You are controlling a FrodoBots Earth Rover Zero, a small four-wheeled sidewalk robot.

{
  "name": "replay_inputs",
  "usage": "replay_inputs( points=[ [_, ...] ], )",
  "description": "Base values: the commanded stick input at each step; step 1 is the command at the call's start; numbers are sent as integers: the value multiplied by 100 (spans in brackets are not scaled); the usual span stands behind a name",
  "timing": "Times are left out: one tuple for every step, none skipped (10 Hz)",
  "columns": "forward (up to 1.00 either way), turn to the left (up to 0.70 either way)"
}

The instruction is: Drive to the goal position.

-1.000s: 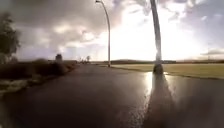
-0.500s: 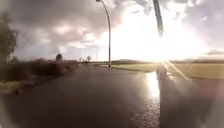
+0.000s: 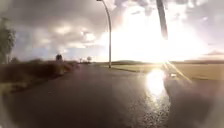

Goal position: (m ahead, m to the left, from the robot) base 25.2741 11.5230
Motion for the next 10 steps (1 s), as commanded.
replay_inputs(
  points=[
    [70, 0],
    [70, 0],
    [70, 0],
    [70, 0],
    [70, 0],
    [70, 0],
    [70, 0],
    [70, 0],
    [70, 0],
    [70, 0]
  ],
)
